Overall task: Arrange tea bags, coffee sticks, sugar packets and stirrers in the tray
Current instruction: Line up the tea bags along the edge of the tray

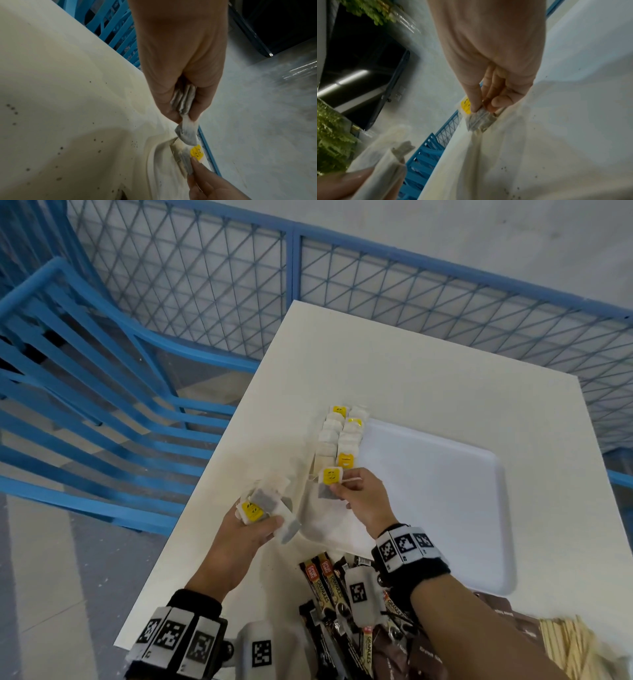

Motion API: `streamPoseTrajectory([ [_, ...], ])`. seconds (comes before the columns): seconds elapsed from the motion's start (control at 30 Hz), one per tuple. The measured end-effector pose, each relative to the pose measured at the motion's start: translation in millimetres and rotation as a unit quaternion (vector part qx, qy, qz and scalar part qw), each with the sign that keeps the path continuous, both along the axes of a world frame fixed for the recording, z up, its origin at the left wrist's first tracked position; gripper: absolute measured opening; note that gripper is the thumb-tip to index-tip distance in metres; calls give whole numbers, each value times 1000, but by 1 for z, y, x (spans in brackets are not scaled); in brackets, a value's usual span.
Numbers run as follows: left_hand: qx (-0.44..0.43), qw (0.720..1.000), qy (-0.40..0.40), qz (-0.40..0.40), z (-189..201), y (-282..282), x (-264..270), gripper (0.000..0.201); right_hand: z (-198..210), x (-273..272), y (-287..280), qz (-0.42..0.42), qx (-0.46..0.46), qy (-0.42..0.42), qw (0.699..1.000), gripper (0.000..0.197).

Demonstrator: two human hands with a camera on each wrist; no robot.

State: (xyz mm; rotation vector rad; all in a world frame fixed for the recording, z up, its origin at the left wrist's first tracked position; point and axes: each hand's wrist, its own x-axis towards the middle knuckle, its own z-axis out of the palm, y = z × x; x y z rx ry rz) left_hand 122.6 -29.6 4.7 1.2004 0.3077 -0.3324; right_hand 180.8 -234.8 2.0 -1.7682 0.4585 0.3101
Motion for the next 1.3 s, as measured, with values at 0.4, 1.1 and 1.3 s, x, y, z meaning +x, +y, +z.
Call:
streamPoseTrajectory([
  [0.4,3,1000,-4,-3,-1,2,-1,65,-24,10,18,-7,-69,-22,997,39],
  [1.1,-22,998,7,-50,6,-18,1,50,26,-9,29,185,7,-87,979,14],
  [1.3,-19,999,18,-35,6,-15,0,53,33,-9,18,119,104,-52,986,9],
])
